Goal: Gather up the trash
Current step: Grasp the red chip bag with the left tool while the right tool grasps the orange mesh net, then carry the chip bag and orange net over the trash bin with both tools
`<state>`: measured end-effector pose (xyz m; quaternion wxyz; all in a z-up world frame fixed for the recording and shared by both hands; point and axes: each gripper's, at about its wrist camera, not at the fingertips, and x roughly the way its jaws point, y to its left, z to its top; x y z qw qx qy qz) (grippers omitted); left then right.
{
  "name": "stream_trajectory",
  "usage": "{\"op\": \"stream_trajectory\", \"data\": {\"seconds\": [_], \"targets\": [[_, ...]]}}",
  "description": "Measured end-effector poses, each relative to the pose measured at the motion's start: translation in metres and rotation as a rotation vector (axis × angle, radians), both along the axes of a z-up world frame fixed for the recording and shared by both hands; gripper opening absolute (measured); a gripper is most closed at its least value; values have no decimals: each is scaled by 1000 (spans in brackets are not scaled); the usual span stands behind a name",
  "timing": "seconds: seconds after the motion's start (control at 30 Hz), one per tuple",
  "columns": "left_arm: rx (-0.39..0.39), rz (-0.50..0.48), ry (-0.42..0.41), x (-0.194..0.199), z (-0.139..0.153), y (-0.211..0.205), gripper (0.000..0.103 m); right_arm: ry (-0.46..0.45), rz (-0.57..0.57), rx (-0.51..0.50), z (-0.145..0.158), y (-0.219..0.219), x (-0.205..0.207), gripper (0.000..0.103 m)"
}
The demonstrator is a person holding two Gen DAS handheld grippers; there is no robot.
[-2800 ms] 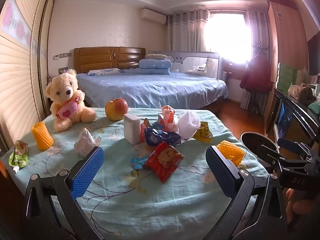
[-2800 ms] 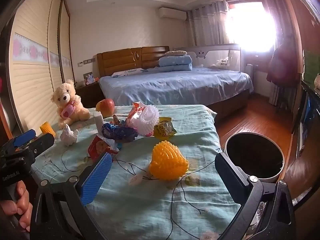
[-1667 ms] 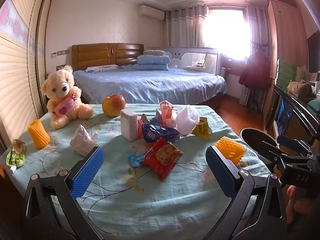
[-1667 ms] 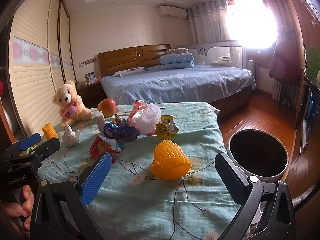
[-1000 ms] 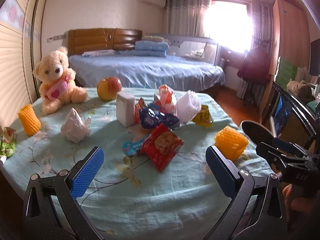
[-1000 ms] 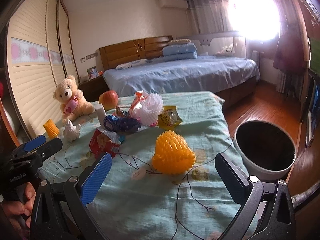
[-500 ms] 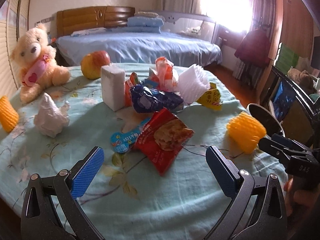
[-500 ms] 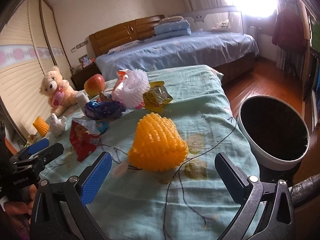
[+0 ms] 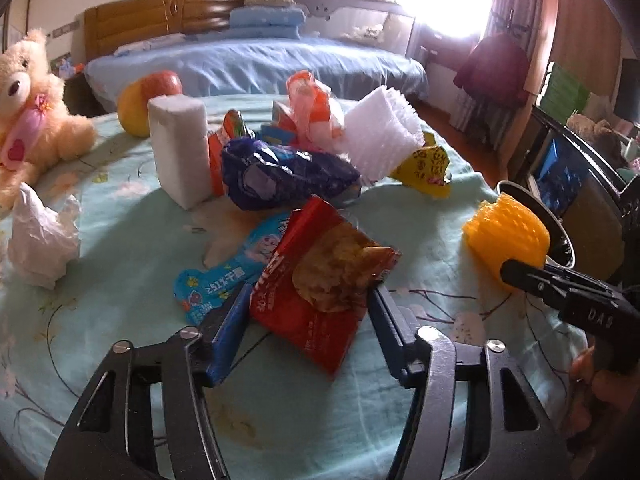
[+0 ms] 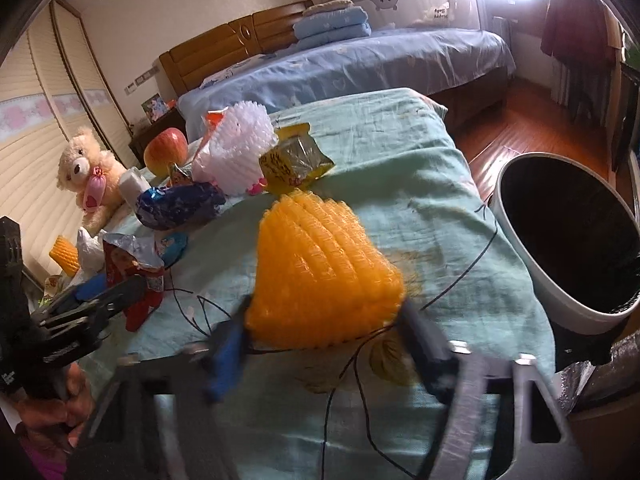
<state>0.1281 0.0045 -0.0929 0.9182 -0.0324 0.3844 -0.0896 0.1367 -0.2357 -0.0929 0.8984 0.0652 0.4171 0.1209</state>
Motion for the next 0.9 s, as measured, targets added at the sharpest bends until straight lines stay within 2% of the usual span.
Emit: {"op": "stream_trajectory", "data": {"seconds": [0.07,0.13,0.17,0.3,0.9], "targets": [[-20,-14,1,-2,1,-1,37,-11,-2,9,2,-3,-2,45],[-30,-20,-3,-5,4,-4,31,-21,-4,30,4,-7,-4,39],[-31,-24,-5,-6,6,-6,26,-25,-9,35,6,-9,-5,38],[-53,-47,-9,-7,14,-17,13,-50,-22,46,13,-19,-11,35],[-43,-185,-45,-1,30,-92,12,-111,-120,72,32,-71,-27,33]]}}
